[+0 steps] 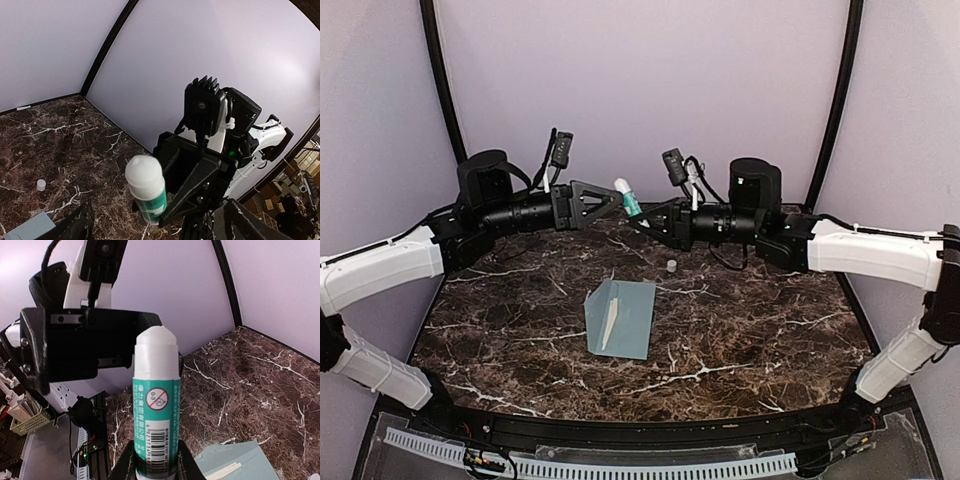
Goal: Place the letter into the envelope and seal it
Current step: Adjust the solid glue.
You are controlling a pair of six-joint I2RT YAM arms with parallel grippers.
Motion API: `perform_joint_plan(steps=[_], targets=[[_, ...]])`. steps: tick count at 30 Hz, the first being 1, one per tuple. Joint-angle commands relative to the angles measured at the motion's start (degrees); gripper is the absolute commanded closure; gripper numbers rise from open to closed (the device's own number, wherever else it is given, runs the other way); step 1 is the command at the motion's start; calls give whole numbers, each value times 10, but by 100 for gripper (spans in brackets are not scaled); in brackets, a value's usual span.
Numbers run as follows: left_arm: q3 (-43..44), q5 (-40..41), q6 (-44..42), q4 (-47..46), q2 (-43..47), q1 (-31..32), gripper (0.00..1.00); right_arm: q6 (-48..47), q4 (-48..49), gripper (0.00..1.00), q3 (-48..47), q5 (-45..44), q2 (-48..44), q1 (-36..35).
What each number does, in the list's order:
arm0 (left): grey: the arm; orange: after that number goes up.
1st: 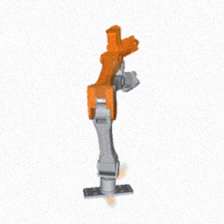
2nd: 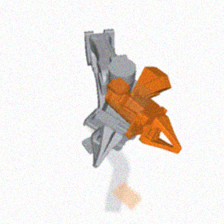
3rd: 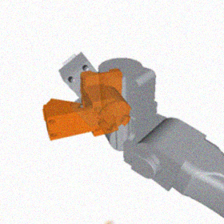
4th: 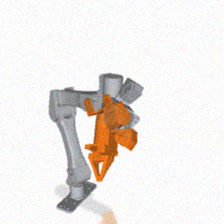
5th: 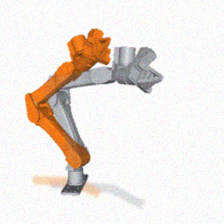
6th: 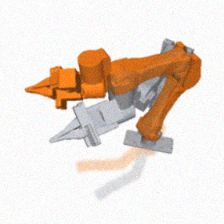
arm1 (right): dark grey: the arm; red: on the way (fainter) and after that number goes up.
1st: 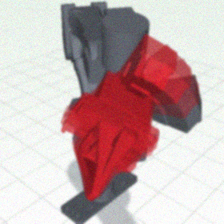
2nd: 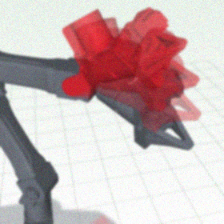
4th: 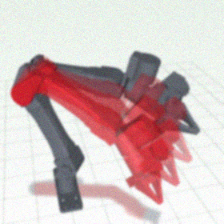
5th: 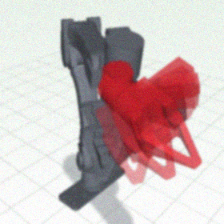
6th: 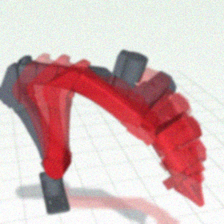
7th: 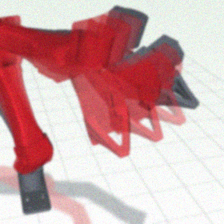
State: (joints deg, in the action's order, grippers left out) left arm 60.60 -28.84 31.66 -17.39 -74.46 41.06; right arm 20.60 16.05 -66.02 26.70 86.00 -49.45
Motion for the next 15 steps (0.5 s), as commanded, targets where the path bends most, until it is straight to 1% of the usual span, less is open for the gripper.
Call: perform_joint_plan(steps=[1, 3, 8, 14, 15], targets=[[41, -84, -15, 58, -3, -8, 11, -69, -102, 95, -33, 45, -18, 3], [50, -99, -14, 70, -13, -10, 11, -80, -125, 96, -36, 47, -22, 3], [67, -106, -15, 107, -34, -14, 11, -92, -145, 96, -34, 54, -35, 3], [71, -126, -4, 104, -46, -15, 10, -106, -159, 96, -46, 56, -31, 3], [72, -128, -3, 104, -47, -15, 10, -109, -173, 96, -49, 57, -30, 3]])
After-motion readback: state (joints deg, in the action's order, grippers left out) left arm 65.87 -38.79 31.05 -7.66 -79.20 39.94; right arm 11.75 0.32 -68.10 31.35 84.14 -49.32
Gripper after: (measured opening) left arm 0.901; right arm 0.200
